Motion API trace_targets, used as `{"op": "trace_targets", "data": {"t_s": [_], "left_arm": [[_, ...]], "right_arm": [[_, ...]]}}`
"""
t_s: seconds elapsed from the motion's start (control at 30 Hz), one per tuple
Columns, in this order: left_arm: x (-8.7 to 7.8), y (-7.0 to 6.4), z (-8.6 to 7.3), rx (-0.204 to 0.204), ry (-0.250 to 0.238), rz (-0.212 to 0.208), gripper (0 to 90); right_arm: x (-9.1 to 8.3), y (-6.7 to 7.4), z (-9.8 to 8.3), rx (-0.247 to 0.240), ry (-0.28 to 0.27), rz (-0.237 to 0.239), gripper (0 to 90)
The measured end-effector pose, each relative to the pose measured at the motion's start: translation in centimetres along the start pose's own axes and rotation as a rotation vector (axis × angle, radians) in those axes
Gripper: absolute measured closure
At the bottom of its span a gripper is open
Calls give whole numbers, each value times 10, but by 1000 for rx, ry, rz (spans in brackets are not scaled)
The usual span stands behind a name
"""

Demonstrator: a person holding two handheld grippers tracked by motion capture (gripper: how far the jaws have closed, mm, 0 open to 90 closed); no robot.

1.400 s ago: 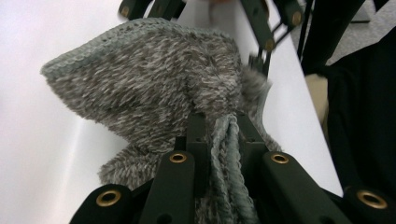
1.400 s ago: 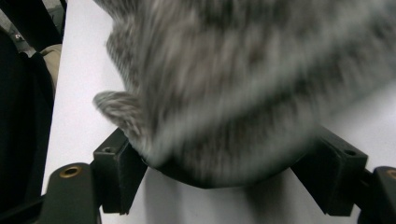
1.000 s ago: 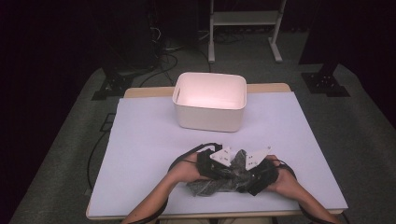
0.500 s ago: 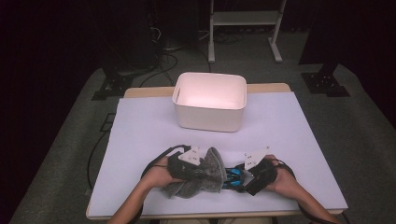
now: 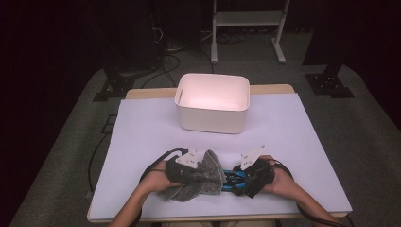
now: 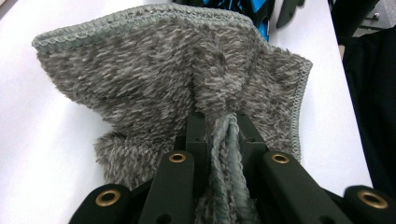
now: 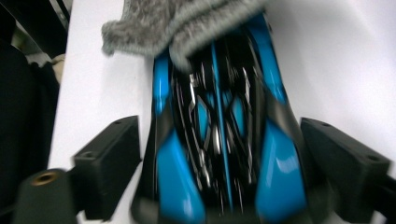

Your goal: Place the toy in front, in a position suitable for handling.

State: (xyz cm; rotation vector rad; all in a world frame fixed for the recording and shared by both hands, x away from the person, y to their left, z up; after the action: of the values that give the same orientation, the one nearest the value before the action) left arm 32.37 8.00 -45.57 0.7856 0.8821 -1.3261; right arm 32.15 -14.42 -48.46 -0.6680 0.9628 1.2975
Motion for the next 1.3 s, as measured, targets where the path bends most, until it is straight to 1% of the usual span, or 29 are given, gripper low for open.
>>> {"op": "trace_targets", "data": {"t_s": [0.03,0.07,0.1,0.17,0.2,0.23,0.3,0.33,0.4,0.43,0.53,0.67,0.7,0.73,0.77,0.8,0.93,1.03,1.17,1.2,1.23,1.3], "left_arm": [[0,0,1,0,-1,1,795],[0,0,0,-3,-5,0,796],[0,0,0,-3,-5,0,795],[0,0,-1,-6,-12,2,796],[0,0,-1,-11,-16,0,795],[0,-1,-1,-14,-20,0,795],[-1,0,-2,-18,-25,-4,795],[-1,0,-3,-24,-28,-5,795],[-2,0,-3,-26,-34,-7,795],[-2,0,-3,-26,-34,-7,795],[-5,0,-3,-26,-35,-8,795],[-7,0,-3,-25,-36,-9,794],[-8,-1,-3,-26,-42,-13,794],[-11,-2,-2,-28,-64,-27,794],[-11,-2,-2,-28,-64,-27,794],[-11,-3,1,-22,-75,-35,794],[-7,-3,5,-9,-65,-42,791],[-5,-3,9,-9,-73,-49,792],[-7,-4,13,1,-72,-54,792],[-5,-3,14,1,-72,-70,792],[-5,-3,14,1,-72,-70,793],[1,-1,14,-15,-60,-97,795]], "right_arm": [[2,1,3,-12,3,-7,123],[5,2,8,-35,6,-18,124],[5,2,8,-35,6,-18,124],[9,4,12,-63,14,-43,131],[10,4,14,-69,17,-55,161],[9,1,16,-59,22,-64,199],[9,0,17,-59,24,-60,201],[9,2,17,-68,20,-56,237],[10,3,18,-83,15,-56,245],[10,3,18,-83,15,-56,245],[10,1,20,-98,19,-31,247],[11,1,25,-147,28,-30,247],[12,1,27,-163,28,-32,248],[12,3,31,-181,25,-33,254],[14,3,33,-187,25,-31,253],[14,4,34,-191,23,-32,254],[16,3,36,-196,22,-22,254],[15,3,36,-199,21,-23,254],[15,2,35,-196,18,-4,254],[15,1,35,-195,17,3,254],[15,1,35,-195,17,3,254],[14,1,35,-188,22,0,254]]}}
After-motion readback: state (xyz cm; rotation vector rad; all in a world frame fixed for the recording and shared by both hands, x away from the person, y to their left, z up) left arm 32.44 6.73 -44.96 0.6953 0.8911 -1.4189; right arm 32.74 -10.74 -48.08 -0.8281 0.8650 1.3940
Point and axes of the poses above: each handheld gripper's, and its own axes: x roughly forward along the jaws, z roughly out of its top, y roughly to its left, the point moved 4 cm from there along x, roughly forward along the jaws, and after that the axes turned 14 degrees about y, right-handed, at the moved point
